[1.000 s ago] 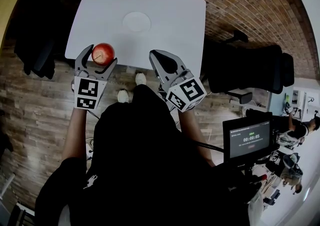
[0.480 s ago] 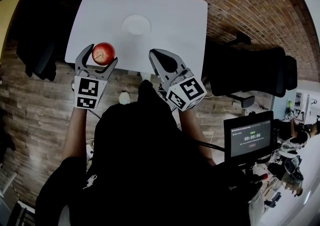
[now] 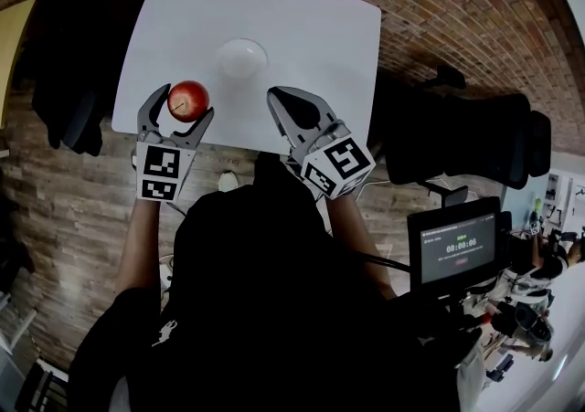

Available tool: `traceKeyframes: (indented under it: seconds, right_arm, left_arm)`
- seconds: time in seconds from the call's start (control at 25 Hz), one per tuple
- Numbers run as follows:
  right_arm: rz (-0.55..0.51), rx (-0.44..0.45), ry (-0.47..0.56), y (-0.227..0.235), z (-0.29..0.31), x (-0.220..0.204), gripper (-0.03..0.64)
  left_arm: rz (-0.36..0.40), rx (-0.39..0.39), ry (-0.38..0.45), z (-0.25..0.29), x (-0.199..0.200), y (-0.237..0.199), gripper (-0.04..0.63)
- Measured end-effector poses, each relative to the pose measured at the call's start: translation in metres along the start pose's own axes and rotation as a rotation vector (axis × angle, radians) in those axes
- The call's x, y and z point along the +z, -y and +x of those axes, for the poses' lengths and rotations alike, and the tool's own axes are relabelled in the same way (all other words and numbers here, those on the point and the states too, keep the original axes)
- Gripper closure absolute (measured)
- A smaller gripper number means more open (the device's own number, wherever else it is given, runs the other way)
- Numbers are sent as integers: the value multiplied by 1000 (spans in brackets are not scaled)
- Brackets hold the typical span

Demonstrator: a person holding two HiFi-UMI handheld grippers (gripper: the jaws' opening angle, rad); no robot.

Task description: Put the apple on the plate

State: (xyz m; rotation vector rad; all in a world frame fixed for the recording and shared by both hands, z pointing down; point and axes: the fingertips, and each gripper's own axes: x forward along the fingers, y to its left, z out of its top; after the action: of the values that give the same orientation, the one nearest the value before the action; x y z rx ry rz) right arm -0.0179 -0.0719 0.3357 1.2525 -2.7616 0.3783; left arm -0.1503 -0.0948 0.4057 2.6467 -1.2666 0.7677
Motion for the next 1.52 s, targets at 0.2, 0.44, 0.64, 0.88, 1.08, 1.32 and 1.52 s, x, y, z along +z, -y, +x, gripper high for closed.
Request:
traceKeyframes:
  seconds: [0.2,0.44,0.64,0.88,1.08,1.32,1.52]
  right_arm:
    - [12,27,-18,34,12,2,612]
    - [24,83,-46,55,29,-2,612]
    - [27,121,-60,69,38,-6,614]
    - [42,159,-75,76,47,-15,612]
    - [51,192,-107,92,60,-32,613]
    - [39,224,-140,99,74,-42,612]
    - [43,224,-146,99,78,-46,612]
  left_arm:
    - [-8,-11,-26,33,8,4,204]
    - [4,-20,-58,61,12,9,202]
    - [-20,-10,-72,79,16,12,203]
    - [-27,3,-98,90,11,16,202]
    - [-54,11,-119,112,1,18,204]
    - [-68,1,-143,128,-10,17,202]
    - [-61,-3,-152,133,-15,15,204]
